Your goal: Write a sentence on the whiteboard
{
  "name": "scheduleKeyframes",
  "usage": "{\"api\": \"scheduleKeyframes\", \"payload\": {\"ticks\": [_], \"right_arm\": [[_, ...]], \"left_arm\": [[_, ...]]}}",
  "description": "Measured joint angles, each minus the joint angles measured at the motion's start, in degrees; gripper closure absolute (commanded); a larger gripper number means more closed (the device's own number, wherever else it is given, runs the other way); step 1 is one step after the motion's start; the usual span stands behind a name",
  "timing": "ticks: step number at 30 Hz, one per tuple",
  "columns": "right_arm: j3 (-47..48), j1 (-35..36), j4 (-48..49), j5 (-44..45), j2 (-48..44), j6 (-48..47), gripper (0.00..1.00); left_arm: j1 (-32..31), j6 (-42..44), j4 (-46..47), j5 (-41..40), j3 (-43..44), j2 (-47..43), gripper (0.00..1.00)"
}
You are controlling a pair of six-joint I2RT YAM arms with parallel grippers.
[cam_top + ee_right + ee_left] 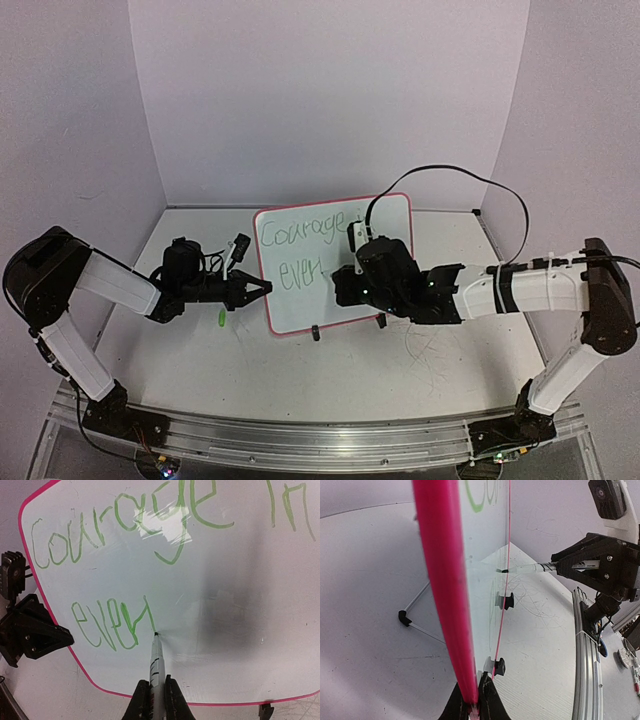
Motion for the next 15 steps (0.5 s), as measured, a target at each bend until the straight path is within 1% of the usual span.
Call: {"api": "scheduleKeyframes", "payload": {"ticks": [8, 15], "right_arm": [[0.2, 0.2, -0.7, 2.2, 0.0, -0.1, 1.00], [2.2, 0.0, -1.2, 4.1, 0.0, -1.5, 1.00]], "left_arm": [[0.0, 0.0, 0.0, 0.0, 0.0, 0.0, 1.00], [0.0, 0.0, 0.0, 0.0, 0.0, 0.0, 1.00]]}}
